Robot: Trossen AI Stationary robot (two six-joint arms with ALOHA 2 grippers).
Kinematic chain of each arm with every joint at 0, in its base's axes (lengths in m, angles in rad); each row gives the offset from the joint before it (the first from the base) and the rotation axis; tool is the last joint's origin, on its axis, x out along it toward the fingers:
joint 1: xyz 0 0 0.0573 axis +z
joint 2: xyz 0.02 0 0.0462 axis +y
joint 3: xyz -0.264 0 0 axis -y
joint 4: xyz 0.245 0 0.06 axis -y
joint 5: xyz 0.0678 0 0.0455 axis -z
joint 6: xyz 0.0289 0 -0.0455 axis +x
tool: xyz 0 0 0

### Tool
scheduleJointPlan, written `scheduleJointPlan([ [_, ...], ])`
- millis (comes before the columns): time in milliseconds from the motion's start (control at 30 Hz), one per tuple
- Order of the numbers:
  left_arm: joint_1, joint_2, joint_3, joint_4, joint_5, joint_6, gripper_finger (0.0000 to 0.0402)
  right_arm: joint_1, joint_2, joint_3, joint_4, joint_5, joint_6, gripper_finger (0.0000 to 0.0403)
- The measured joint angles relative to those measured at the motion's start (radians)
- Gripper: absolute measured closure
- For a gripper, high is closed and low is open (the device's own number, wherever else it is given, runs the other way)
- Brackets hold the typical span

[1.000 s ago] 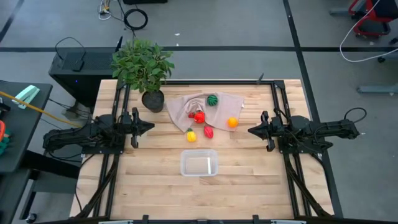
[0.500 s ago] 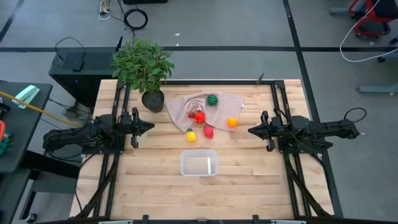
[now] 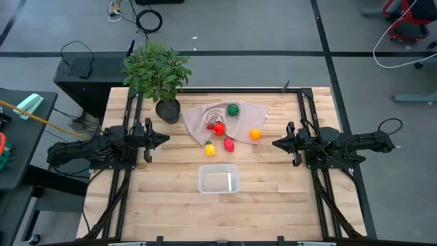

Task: Pick and placing Produce into tupperware

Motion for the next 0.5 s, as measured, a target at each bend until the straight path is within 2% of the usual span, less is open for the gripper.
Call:
scheduleJointPlan([
  [500, 0.000, 0.000, 0.000, 0.001, 0.000, 0.000, 0.0367, 0.000, 0.000, 0.000, 0.000, 0.000, 0.000, 0.0386],
])
